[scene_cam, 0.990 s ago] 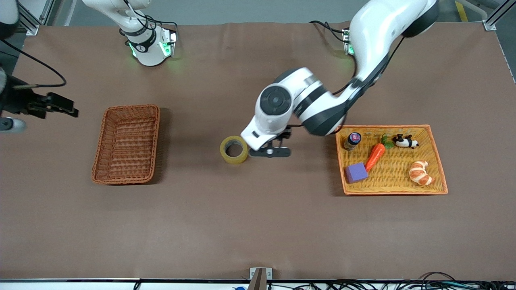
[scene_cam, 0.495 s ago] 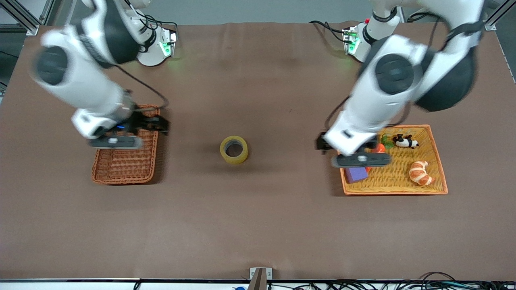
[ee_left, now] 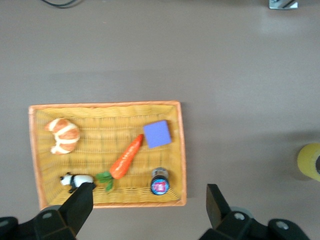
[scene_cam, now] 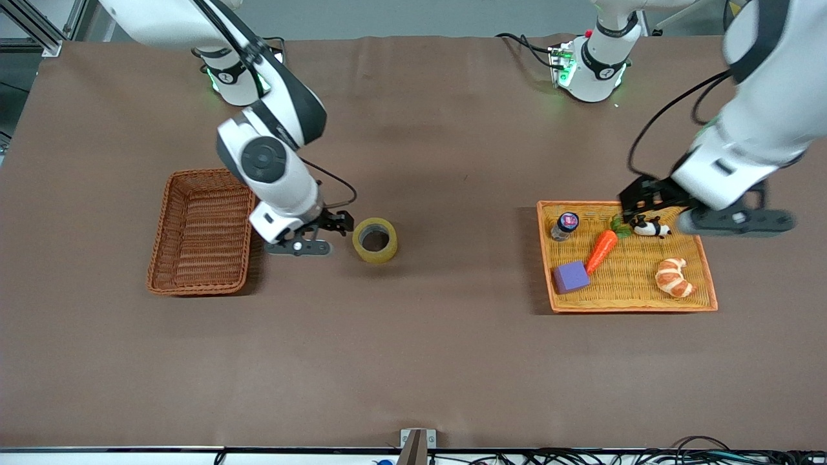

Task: Move tape to another basket
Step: 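Grasp the tape with the right gripper while the left gripper withdraws, then lift the tape with the right gripper and carry it over the basket, then lower the tape into the wicker basket and open the right gripper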

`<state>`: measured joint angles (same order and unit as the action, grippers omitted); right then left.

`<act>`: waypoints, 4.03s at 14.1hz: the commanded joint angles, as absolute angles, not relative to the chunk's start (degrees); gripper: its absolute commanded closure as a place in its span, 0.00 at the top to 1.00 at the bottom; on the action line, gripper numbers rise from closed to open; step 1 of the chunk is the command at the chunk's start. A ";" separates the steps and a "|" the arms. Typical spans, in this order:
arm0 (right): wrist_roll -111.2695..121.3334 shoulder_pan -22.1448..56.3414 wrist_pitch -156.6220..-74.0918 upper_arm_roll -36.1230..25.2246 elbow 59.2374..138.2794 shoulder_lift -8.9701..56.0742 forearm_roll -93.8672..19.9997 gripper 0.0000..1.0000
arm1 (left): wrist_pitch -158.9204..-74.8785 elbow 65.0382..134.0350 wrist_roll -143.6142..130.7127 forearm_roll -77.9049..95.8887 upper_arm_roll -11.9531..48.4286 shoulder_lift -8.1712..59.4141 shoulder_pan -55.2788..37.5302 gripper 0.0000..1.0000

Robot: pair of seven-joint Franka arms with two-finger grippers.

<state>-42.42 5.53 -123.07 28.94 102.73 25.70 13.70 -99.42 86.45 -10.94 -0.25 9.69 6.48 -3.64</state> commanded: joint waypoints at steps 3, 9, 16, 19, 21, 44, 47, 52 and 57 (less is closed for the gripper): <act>-49.57 6.76 -127.44 31.73 101.95 33.74 23.01 1.00 | -100.11 94.12 -10.11 0.70 6.25 -3.41 -4.31 0.98; -52.47 7.65 -131.31 31.73 102.04 37.70 27.76 1.00 | -99.93 97.20 -8.01 3.69 5.98 -5.27 -1.67 1.00; -55.37 7.21 -133.59 31.64 101.95 40.17 32.17 1.00 | -99.67 97.21 -4.67 3.52 3.44 -1.85 -2.81 0.97; -55.46 6.95 -133.68 31.64 102.04 40.60 34.01 1.00 | -99.93 97.03 -3.25 2.55 3.25 -0.97 -2.81 1.00; -55.46 6.86 -134.82 31.55 102.04 41.22 34.45 0.99 | -99.84 97.03 -3.52 2.55 3.25 -0.97 -2.72 1.00; -43.91 -0.17 -116.20 28.06 100.02 24.46 24.12 0.00 | -99.41 96.68 -6.68 0.26 5.01 -0.97 -1.76 1.00; -23.80 0.00 -114.70 17.27 102.90 16.11 12.61 0.00 | -99.32 96.59 -6.77 0.26 5.10 -1.05 -1.76 1.00; -9.70 -0.09 -120.56 7.06 117.73 5.47 8.98 0.00 | -99.23 96.59 -6.77 0.26 5.27 -1.14 -1.76 1.00; -0.09 -0.09 -133.40 -0.34 133.40 0.35 5.10 0.02 | -99.32 96.59 -6.77 0.26 5.27 -0.88 -1.85 1.00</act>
